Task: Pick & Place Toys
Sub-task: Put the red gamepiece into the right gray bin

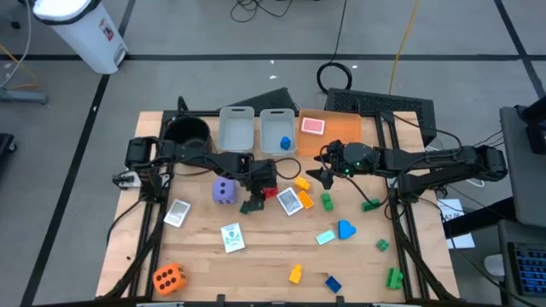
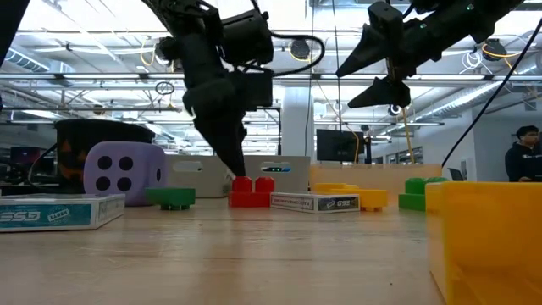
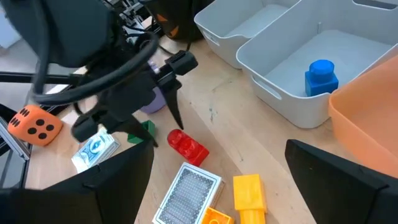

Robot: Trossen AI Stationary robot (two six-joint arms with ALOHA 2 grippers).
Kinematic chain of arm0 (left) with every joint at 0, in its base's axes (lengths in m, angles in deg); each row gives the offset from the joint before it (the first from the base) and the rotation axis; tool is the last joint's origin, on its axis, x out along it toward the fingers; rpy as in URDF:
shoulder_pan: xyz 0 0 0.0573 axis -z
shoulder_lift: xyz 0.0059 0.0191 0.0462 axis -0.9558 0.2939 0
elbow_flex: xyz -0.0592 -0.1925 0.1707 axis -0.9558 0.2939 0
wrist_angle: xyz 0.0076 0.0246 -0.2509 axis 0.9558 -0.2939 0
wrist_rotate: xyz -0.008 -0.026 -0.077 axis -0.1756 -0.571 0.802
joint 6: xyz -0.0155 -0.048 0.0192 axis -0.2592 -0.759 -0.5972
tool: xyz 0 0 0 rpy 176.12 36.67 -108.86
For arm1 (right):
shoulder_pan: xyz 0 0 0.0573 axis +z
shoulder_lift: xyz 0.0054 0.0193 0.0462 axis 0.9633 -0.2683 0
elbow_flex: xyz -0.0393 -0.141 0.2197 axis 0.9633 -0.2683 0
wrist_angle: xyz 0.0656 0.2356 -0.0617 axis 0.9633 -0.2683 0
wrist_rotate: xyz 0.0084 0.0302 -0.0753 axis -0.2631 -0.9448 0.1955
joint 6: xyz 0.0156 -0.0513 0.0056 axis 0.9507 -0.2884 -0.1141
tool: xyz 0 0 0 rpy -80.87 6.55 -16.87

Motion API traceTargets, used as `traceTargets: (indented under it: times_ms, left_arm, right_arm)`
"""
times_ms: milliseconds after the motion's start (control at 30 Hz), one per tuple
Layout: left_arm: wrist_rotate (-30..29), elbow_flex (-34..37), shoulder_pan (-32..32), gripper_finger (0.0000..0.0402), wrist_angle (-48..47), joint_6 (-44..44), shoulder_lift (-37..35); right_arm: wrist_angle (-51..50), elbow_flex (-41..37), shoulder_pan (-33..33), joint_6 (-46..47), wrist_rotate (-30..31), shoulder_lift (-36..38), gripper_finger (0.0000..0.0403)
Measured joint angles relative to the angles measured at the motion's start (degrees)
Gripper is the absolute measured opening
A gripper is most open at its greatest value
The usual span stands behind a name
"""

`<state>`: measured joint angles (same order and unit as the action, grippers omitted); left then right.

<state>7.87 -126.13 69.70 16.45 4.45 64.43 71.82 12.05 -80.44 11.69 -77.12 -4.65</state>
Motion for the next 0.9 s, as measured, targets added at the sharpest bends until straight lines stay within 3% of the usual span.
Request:
traceTargets:
  times_ms: [533, 900]
  left_arm:
    - [-8.07, -2.01, 2.36, 0.0225, 0.13, -3.53, -0.07]
    - [-6.57, -2.01, 2.17, 0.0225, -0.15, -6.89, 0.74]
  right_arm:
    - [0.00, 0.04, 0.00, -2.03, 0.00, 0.00, 0.0357]
    - [0.02, 0.04, 0.00, -2.88, -0.22, 0.00, 0.0357]
